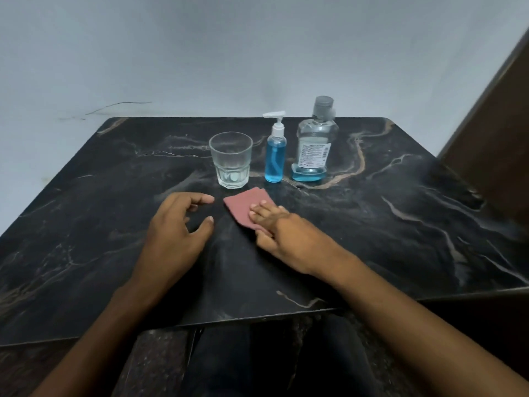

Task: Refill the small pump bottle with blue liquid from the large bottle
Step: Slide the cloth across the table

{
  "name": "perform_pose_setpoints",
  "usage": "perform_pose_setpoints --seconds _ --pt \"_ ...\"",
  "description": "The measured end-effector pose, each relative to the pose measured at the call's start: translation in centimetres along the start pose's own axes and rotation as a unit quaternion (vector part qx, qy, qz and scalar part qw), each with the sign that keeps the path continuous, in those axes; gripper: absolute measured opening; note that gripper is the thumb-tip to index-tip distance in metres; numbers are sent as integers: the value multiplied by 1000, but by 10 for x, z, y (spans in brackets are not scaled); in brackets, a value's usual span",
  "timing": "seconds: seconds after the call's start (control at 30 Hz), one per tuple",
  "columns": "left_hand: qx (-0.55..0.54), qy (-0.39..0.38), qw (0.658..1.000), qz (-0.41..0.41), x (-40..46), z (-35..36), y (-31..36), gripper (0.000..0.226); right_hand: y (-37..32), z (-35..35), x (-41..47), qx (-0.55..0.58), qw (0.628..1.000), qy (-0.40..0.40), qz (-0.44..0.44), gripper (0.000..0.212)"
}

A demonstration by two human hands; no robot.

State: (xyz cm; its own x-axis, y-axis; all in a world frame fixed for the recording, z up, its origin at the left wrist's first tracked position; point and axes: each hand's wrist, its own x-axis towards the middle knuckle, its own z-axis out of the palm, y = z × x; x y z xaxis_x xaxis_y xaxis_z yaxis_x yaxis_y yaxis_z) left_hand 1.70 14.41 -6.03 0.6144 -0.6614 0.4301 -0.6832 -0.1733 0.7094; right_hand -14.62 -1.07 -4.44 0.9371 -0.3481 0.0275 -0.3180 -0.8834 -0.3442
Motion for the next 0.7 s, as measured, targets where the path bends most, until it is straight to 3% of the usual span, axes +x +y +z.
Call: perform_pose_setpoints --seconds 0.13,0.27,0.37,0.47,0.53,0.6,0.7 --pt "-8 -29 1000 -2 -1 9 2 36 58 -20 -40 9 994 39 106 51" --pt "1 -72 997 -16 5 15 3 33 89 -35 -61 -45 964 60 255 50" --pt "-10 -66 998 -11 9 22 11 30 47 -19 -48 -16 972 63 226 50" --pt "-23 -51 998 4 13 31 24 30 -8 10 -34 -8 996 33 82 58" --pt "-29 -60 998 7 12 34 28 30 -17 12 -34 9 999 8 36 58" --pt "-32 -70 997 5 7 31 24 31 2 -4 -40 46 997 -10 63 56" --pt "-33 -72 997 1 1 24 15 33 46 -32 -57 40 982 25 183 56"
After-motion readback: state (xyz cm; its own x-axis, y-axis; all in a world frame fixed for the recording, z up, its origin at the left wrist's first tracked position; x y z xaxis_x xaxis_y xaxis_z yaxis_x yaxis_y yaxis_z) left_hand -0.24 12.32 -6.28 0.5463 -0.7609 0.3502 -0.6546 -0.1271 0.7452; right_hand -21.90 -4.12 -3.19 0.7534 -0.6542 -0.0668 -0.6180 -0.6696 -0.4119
